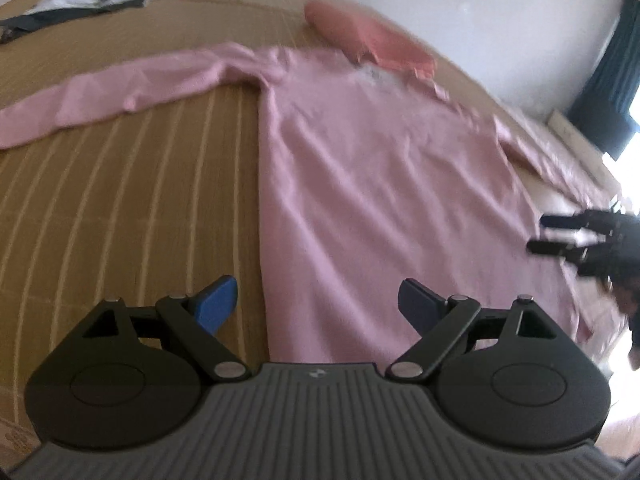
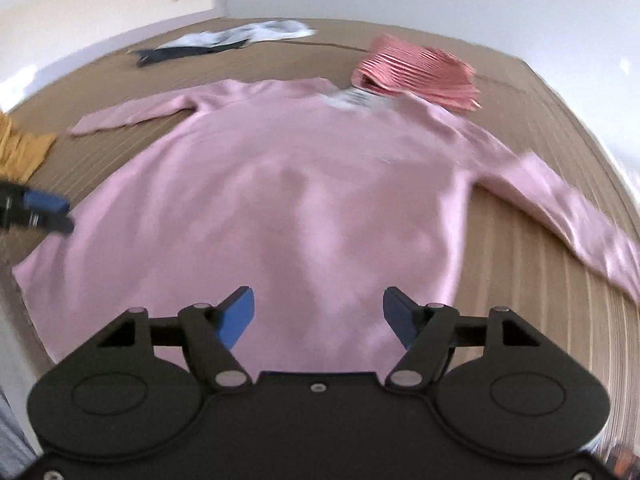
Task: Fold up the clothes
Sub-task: 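Release the sweater hem with the right gripper and lift it away, then grasp the pink sleeve cuff with the left gripper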
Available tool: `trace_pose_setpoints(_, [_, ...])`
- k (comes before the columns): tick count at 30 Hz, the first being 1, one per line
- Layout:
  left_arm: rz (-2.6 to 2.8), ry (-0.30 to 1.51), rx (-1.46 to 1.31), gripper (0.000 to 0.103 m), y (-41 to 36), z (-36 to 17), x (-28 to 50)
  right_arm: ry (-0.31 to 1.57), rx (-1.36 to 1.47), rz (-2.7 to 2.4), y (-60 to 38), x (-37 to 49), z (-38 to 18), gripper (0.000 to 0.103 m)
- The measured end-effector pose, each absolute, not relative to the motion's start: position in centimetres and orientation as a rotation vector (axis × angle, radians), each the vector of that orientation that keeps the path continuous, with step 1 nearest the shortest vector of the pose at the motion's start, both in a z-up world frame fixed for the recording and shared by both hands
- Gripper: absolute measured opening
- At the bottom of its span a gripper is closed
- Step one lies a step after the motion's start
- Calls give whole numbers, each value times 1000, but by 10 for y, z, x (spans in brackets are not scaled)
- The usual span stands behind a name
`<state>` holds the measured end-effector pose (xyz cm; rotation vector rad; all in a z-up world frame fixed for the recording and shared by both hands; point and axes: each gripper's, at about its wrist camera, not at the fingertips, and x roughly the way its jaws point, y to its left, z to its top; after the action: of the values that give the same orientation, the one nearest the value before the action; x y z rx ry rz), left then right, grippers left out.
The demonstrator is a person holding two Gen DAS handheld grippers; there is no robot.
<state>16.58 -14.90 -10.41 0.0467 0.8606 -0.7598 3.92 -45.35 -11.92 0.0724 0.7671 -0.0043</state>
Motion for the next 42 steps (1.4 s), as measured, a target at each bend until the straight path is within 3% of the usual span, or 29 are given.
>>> trace_pose_setpoints(3, [-777, 856, 135, 98, -155, -110, 158, 771, 87, 17, -459, 31, -128, 73])
trace_pose_setpoints(11, [-788, 825, 305, 98, -150, -107, 144, 779, 33, 49, -448, 30, -142, 80])
trace_pose_setpoints(17, [-673, 647, -291, 98, -70, -81, 179, 759, 96, 77, -451, 33, -143, 83])
trace_pose_setpoints(22, [-423, 603, -861, 98, -5, -104, 222, 743, 87, 76, -448, 33, -146, 85])
trace_pose_setpoints(27, [-173, 692, -999, 96, 25, -126, 272, 718, 90, 94, -450, 30, -149, 86])
trace_pose_setpoints(30, [-82, 668, -980, 82, 35, -134, 296, 715, 80, 103, -450, 29, -150, 87])
trace_pose_setpoints(32, [-62, 653, -982, 81, 39, -135, 310, 712, 90, 106, -452, 29, -150, 87])
trace_pose_setpoints(34, [-37, 653, -966, 70, 42, -134, 325, 712, 99, 109, -452, 30, -150, 88])
trace_pose_setpoints(37, [-16, 667, -932, 47, 43, -136, 342, 714, 111, 124, -453, 32, -150, 91])
trace_pose_setpoints(39, [2, 676, -911, 19, 42, -138, 346, 714, 111, 131, -452, 32, -151, 93])
trace_pose_setpoints(41, [25, 684, -865, 7, 42, -137, 345, 714, 101, 141, -451, 32, -152, 95])
trace_pose_setpoints(42, [29, 678, -853, 6, 40, -136, 344, 714, 95, 144, -451, 32, -152, 96])
